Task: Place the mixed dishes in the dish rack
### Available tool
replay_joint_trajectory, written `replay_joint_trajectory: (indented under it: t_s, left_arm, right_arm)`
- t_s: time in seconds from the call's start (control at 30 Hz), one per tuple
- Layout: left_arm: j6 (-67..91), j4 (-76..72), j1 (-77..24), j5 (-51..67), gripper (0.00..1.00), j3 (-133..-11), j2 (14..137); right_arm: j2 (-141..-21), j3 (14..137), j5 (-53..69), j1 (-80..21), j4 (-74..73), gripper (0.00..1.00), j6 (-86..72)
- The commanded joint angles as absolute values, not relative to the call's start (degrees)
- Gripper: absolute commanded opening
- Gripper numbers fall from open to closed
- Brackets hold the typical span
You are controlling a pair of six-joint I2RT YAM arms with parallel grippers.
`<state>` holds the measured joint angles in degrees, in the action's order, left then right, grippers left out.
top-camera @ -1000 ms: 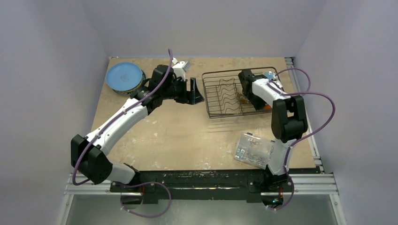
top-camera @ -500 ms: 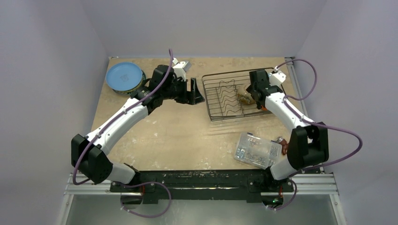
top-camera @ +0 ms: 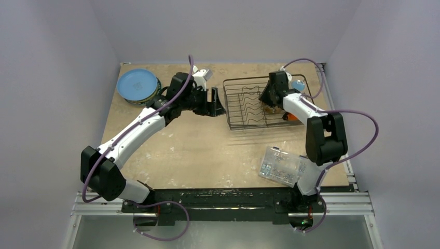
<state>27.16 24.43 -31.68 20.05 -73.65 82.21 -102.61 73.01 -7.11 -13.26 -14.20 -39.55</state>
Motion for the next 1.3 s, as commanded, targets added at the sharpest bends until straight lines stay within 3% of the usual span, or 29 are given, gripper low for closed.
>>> replay_joint_trajectory:
  t_s: [0.0,0.3,0.43,0.63,0.73,0.97,1.27]
  left_arm:
    - [25.6,23.9,-32.0,19.5,0.74,-76.3,82.5]
    - [25.8,24.0,-32.1,20.5,0.74,-76.7,83.7]
    - [24.8,25.0,-31.8,19.5,0.74,-77.4,84.6]
    - [22.6,26.4,-29.7,17.0,0.75,-77.7,85.3]
    - [20.9,25.9,-28.3,13.5,0.75,-76.8,86.0]
    - [16.5,21.8,-24.3,2.4,0.72,-72.9,87.5]
    - [27.2,14.2,-7.9,4.5,0.7,-66.2,84.5]
  right_arm:
    - [-105.8,75.9,-5.6,-10.7,-11.6,0.23,-39.9]
    - [-101.4,71.0,-7.5,-10.2,-8.7,0.24,-37.9]
    - [-97.2,70.8,-3.7,-10.3,-8.1,0.3,-33.7]
    - [-86.5,65.1,-1.4,-15.0,-2.8,0.6,-25.5]
    - [-83.2,59.9,-1.9,-19.7,1.5,0.7,-19.9]
    - [-77.4,52.5,-0.6,-21.4,6.4,0.75,-14.8]
    - [-78.0,46.8,1.2,-21.4,15.9,0.77,-13.6]
